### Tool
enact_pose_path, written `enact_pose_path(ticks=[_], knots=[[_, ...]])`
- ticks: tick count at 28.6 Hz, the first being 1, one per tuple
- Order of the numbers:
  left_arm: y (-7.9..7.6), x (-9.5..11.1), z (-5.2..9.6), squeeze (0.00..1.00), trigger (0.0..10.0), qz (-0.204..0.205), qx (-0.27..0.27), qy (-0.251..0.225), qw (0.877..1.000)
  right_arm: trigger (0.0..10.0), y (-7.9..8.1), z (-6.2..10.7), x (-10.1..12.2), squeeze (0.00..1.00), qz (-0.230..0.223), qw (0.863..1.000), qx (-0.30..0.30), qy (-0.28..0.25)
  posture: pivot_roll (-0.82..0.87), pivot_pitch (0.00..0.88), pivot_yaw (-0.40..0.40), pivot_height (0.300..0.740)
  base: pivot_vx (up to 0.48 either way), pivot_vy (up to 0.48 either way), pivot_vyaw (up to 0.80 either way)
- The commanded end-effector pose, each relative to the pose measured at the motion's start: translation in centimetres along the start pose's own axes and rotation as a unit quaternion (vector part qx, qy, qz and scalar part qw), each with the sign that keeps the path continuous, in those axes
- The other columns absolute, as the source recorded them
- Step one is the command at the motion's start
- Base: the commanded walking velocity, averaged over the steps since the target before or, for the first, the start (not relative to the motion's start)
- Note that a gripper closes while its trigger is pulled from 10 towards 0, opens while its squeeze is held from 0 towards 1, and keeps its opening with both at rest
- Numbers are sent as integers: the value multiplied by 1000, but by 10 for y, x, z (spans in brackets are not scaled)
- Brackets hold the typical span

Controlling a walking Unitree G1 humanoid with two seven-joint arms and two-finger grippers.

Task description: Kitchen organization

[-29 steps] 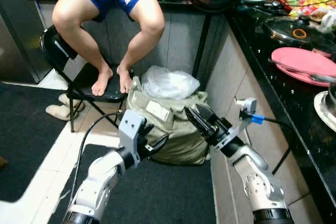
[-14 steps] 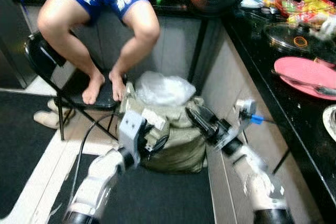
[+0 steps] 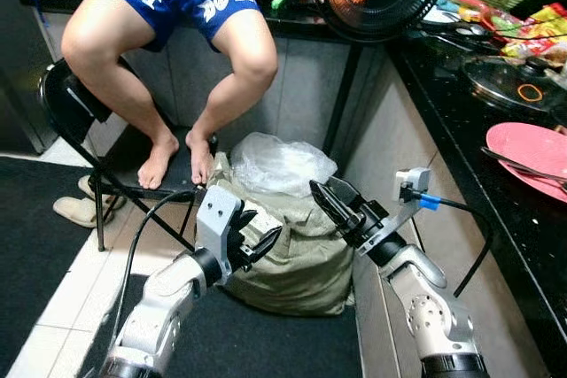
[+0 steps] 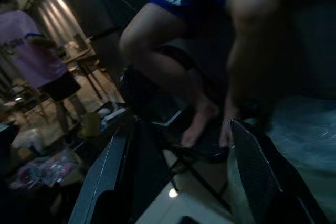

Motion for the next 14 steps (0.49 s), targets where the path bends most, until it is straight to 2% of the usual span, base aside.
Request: enact_pose_path(ticks=[1,9,12,14], knots=[[2,-2,2,0,10000,-4,3,5,1000,10000,0,-1,-3,0,-2,1000,-2,10,119,0,-108,740,292,0,-781],[2,-1,2,0,10000,-5,3,5,1000,10000,0,-1,0,0,-5,1000,1,1,122,0,-109,740,295,0,-798],[2,-1,2,0,10000,-5,3,5,1000,10000,4,-1,8,0,-12,1000,17,-20,125,0,-108,740,298,0,0],[2,-1,2,0,10000,-6,2,5,1000,10000,14,-5,22,0,-7,998,53,-45,125,0,-108,740,296,0,0]])
Point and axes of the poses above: a point about 5 cm out from each wrist's last joint towards the gripper, its own z axis pointing back from the gripper into the wrist, its own x axis along the axis of the wrist's last joint, y = z × x, the point moved 2 cm from there along -z, pointing out of the wrist towards the gripper, and after that the axes turned 15 degrees about z, right-handed, at the moved point
